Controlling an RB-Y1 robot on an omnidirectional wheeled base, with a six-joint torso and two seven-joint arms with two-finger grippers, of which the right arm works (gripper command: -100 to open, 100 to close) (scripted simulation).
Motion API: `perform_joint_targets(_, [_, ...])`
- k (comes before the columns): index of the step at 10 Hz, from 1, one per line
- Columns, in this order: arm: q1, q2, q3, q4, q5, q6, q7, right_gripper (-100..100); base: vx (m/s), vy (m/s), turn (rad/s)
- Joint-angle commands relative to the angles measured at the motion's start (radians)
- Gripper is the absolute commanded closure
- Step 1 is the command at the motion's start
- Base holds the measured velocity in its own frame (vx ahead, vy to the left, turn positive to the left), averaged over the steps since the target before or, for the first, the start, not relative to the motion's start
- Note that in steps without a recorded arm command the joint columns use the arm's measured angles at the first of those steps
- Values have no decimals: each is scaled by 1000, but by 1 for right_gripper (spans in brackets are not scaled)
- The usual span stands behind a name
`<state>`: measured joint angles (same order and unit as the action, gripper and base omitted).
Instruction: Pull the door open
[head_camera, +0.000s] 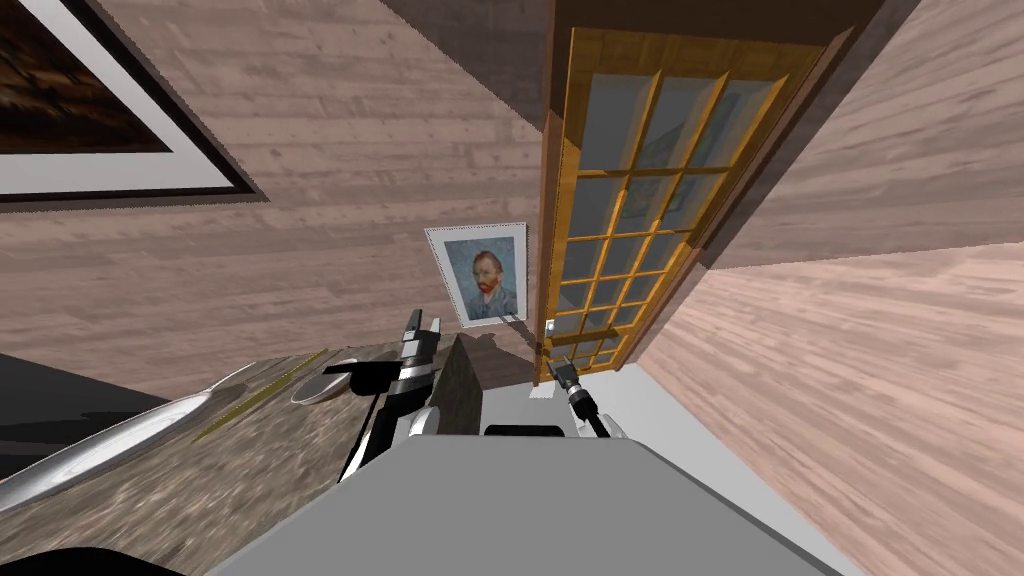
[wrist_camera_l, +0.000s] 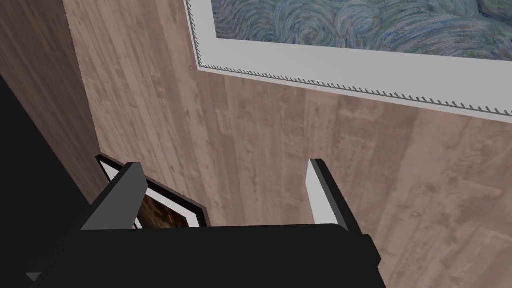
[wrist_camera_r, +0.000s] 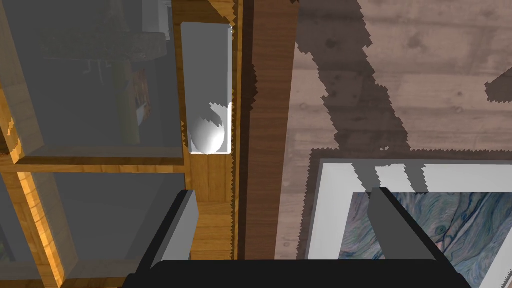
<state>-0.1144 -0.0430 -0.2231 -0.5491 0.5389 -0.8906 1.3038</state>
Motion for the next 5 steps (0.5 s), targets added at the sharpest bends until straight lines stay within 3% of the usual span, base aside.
perform_joint_targets(1, [22, 6, -6, -29, -11, 13, 5, -100, 98, -32, 200])
perform_joint_targets(3, [51, 25, -15, -81, -31, 34, 10, -100, 165, -85, 134])
perform_joint_targets(5, [60, 47, -16, -116, -42, 44, 13, -100, 204, -75, -37])
